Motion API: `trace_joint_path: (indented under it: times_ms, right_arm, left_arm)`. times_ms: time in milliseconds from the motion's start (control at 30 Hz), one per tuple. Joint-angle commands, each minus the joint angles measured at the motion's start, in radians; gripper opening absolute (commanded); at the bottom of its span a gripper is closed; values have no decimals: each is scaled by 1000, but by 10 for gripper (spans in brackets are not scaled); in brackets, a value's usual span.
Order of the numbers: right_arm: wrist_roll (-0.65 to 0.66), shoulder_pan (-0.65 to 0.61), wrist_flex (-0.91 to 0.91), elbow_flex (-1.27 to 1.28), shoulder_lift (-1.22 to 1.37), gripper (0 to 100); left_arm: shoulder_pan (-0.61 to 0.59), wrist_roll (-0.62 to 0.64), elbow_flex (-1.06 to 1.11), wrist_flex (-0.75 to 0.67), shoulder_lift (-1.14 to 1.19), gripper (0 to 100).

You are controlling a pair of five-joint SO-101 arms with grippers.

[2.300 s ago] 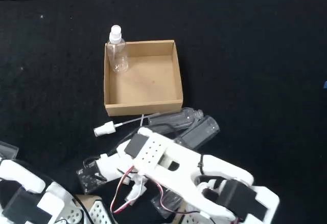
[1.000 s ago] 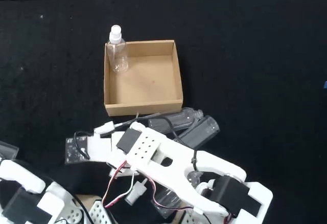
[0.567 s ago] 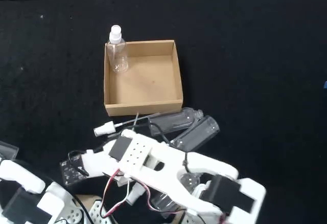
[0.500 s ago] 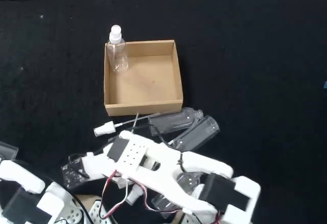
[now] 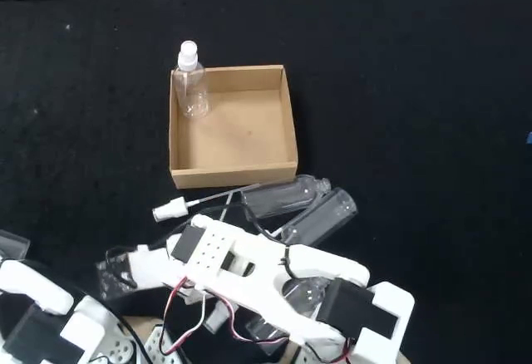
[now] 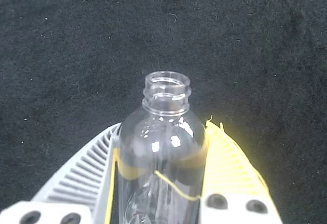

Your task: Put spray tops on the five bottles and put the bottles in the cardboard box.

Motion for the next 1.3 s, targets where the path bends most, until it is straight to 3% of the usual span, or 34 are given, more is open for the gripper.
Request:
trace_joint_path:
  times_ms: [0, 400, 900, 1067, 1267]
  right_arm:
    - [-64, 52, -51, -50, -7, 96]
    - [-377, 144, -8, -156, -36, 92]
    - [-465, 176, 129, -236, -484, 90]
    - [-532, 342, 255, -374, -608, 90]
    - [-592, 726, 459, -555, -659, 89]
  left_arm:
    - [-4, 2, -53, 6, -5, 29]
    - [-4, 2, -53, 6, -5, 29]
    - [-2, 3, -56, 5, -3, 29]
    - [50, 5, -56, 6, -3, 29]
    - [165, 0, -45, 97, -123, 29]
